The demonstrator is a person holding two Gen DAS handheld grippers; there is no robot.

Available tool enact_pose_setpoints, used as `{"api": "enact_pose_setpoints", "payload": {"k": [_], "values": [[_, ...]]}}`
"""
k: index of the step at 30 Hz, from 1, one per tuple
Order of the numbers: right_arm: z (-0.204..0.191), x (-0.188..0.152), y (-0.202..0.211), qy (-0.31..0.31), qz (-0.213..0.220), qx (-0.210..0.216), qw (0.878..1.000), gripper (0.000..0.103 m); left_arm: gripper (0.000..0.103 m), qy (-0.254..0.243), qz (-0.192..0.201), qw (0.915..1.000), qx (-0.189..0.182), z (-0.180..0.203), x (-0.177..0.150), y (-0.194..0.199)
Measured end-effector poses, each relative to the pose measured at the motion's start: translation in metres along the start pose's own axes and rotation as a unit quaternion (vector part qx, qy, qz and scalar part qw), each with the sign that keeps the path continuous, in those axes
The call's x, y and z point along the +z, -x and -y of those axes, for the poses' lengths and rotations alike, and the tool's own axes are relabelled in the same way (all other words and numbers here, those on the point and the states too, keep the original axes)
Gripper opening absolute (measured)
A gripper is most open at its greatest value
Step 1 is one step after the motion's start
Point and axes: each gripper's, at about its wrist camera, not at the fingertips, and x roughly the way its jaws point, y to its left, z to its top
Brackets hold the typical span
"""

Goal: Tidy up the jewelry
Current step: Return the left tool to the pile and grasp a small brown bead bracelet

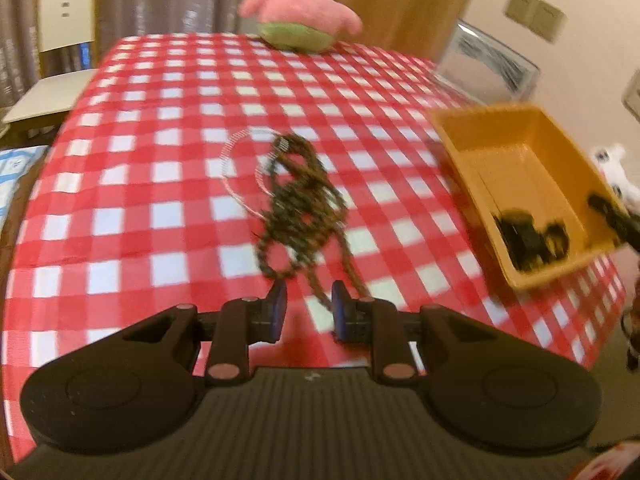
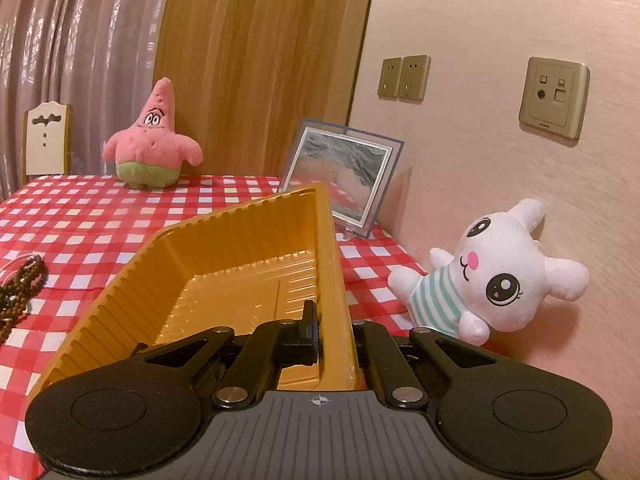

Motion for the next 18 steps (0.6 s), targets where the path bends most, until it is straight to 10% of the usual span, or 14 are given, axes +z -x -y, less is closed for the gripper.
{"api": "enact_pose_setpoints", "payload": {"k": [18], "values": [[0.001,-0.004,0.003,-0.001,-0.006,-0.003,1.000,0.004,0.020,-0.126,-0.034,0.9914,0.003,0.032,-0.017,-0.047]]}}
